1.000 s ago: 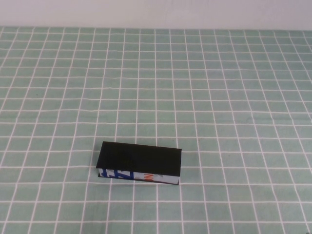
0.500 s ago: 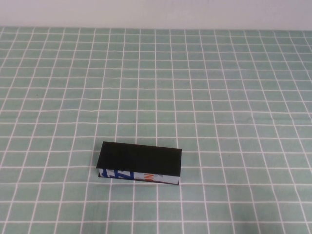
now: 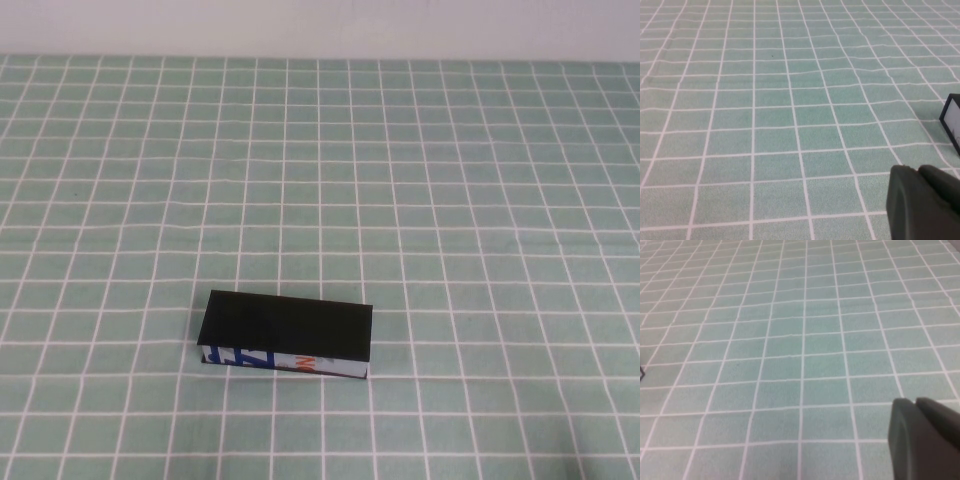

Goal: Return glasses to glasses case

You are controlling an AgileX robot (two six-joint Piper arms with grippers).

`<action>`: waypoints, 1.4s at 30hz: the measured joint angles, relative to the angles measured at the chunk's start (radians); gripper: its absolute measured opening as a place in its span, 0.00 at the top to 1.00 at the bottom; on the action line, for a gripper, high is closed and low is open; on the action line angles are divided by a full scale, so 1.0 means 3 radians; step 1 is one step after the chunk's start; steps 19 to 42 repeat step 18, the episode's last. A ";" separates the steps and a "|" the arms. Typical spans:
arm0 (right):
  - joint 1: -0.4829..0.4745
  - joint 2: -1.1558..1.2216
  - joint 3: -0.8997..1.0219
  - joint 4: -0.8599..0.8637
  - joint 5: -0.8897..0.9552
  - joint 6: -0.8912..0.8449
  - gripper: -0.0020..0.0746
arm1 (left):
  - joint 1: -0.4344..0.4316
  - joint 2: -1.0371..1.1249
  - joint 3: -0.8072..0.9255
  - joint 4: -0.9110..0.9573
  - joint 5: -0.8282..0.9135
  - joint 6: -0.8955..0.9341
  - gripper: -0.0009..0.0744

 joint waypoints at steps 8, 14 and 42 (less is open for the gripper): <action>0.0000 0.0000 0.0000 0.0051 0.0008 0.0000 0.99 | 0.0000 0.0000 0.0000 0.0000 0.0000 0.0000 0.99; 0.0000 0.0000 0.0000 0.0064 0.0008 0.0000 0.99 | 0.0000 0.0000 0.0000 0.0000 0.0000 0.0000 0.99; 0.0000 0.0000 0.0000 0.0064 0.0008 0.0000 0.99 | 0.0000 0.0000 0.0000 0.0000 0.0000 0.0000 0.99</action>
